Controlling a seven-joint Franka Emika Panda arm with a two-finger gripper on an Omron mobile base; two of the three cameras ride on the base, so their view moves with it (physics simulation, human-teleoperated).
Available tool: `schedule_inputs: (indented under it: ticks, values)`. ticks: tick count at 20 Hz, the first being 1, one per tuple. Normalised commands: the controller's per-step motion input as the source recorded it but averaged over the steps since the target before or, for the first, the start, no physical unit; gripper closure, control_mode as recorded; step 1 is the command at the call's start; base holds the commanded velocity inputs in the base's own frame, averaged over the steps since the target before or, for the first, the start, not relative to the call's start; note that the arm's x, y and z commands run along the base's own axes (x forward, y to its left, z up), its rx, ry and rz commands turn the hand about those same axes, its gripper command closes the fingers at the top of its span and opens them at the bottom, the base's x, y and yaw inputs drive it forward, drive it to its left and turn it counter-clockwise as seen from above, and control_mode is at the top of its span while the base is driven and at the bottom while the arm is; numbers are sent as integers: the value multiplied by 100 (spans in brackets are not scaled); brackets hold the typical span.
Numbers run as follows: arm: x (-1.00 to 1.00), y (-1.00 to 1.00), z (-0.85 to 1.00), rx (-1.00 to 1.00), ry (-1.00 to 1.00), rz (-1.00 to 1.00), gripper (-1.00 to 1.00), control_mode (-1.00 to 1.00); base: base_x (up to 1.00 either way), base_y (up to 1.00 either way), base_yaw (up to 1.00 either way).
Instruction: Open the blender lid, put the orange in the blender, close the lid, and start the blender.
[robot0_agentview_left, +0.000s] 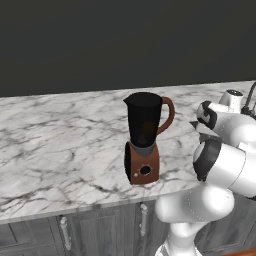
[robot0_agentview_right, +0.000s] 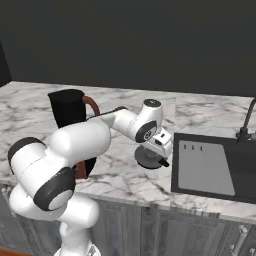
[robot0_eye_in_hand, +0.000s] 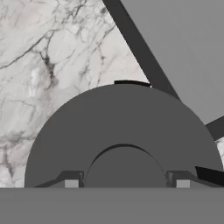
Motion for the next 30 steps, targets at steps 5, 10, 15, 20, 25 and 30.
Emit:
schedule_inputs:
  ticks: [5, 10, 15, 20, 25, 30]
  values:
    - [-11, 0, 100, 0, -11, 0, 100, -100, 0, 0, 0]
    - [-8, 0, 100, 0, -1, 0, 100, -100, 0, 0, 0]
    - [-12, 0, 100, -2, 0, 0, 100, -100, 0, 0, 0]
    - [-17, 11, 100, -5, 0, 0, 100, -100, 0, 0, 0]
    - [-5, 41, 100, -6, 0, 1, 100, -100, 0, 0, 0]
    - [0, 60, 74, -4, 0, 3, 100, -100, 0, 0, 0]
